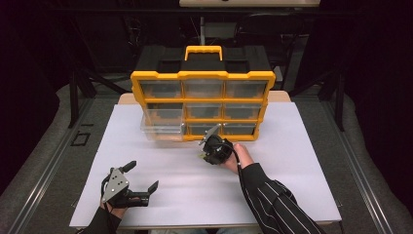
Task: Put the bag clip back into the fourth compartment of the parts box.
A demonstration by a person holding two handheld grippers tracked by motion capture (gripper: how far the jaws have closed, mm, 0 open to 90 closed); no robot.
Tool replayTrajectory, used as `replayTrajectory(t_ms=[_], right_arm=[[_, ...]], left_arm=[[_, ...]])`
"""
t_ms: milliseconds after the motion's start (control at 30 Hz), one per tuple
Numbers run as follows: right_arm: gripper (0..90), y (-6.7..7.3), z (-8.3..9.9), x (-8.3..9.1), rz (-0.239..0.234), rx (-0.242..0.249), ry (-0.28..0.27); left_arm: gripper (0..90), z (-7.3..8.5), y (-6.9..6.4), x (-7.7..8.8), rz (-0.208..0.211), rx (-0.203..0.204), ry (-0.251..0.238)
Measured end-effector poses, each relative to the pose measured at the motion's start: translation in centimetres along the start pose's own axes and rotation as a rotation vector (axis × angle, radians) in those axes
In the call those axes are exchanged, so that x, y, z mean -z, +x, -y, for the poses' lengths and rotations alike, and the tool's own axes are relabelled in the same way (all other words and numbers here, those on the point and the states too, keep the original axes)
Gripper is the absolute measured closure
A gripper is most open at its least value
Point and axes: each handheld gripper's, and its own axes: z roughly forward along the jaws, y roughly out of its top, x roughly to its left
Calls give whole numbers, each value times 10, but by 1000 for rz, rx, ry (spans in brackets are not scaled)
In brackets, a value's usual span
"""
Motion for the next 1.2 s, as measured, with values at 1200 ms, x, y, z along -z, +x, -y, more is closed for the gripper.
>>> replayTrajectory(t_ms=[1200], right_arm=[[799, -4, -15, 27, 26, 13, -33]], left_arm=[[0, 0, -1, -1, -1, -3, 2]])
